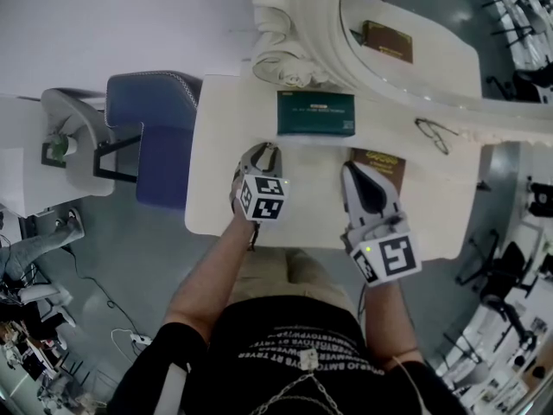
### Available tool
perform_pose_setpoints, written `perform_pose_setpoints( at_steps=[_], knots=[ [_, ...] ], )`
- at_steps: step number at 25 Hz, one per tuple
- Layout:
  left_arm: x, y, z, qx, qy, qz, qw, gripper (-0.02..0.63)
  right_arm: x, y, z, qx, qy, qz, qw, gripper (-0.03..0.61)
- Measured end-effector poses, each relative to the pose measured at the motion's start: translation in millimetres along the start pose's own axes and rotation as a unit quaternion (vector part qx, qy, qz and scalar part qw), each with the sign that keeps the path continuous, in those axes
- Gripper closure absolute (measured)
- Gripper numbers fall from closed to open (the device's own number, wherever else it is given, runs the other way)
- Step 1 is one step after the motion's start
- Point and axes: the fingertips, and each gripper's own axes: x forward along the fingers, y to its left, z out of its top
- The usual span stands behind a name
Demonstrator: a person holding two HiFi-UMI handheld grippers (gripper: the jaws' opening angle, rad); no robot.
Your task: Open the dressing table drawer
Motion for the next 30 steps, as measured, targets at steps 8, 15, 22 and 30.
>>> perform_pose_setpoints(
  at_steps=[8, 15, 22, 30],
  knots=[
    [-0.8, -1.8, -2.2, -0.003, 0.000, -0.001, 1.0000, 0.522, -6.9, 4.6, -2.7, -0.002, -0.001, 0.003, 1.000, 0.575],
    [-1.5, -2.5, -4.0, -0.005, -0.001, 0.000, 1.0000, 0.522, -13.5, 4.9, -1.8, -0.008, -0.003, 0.002, 1.000, 0.575],
    [-7.2, -5.2, -10.8, -0.008, -0.002, 0.000, 1.0000, 0.522, -18.0, 7.5, -2.5, -0.010, -0.003, 0.006, 1.000, 0.575],
    [-14.3, -8.8, -18.4, -0.008, 0.001, -0.002, 1.0000, 0.522, -21.7, 14.8, -3.1, -0.009, -0.006, 0.013, 1.000, 0.575]
  ],
)
